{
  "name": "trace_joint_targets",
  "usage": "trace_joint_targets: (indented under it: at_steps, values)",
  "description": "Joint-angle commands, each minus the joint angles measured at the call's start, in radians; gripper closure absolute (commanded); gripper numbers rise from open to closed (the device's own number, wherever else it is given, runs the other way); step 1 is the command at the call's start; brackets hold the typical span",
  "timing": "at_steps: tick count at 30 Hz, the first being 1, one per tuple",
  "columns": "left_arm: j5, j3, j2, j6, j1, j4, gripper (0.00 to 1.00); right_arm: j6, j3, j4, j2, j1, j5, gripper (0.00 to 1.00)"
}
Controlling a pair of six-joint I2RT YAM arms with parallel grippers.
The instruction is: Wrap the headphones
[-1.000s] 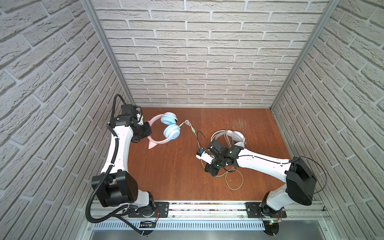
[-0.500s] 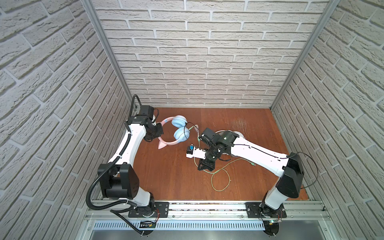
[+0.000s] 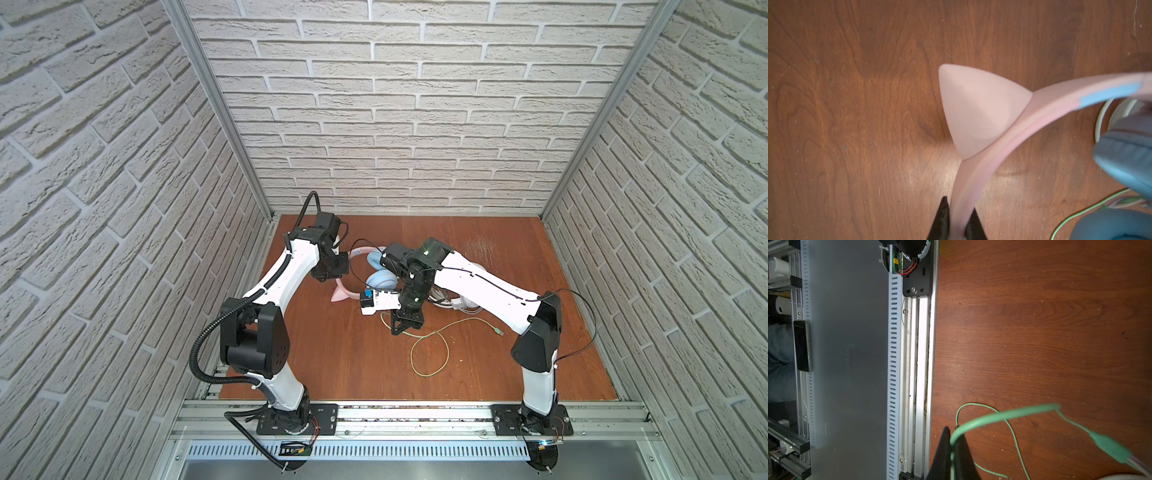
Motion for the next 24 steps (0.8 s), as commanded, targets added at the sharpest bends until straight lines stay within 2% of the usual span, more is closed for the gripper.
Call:
trace_joint_targets:
  at_steps: [1,10,24]
  values:
    - [0.044,0.034,0.012,0.058,-0.022,-0.019,1.0,-0.077,0.069,-0.057,-0.002,-0.032,0.011,0.94]
    - [0.098,0.007,0.02,0.117,-0.055,-0.018,1.0,-0.129,0.181,-0.068,0.091,-0.086,0.056,0.94]
    - [0.138,-0.029,-0.009,0.23,-0.122,-0.059,1.0,-0.137,0.188,0.055,0.105,-0.135,0.192,0.94]
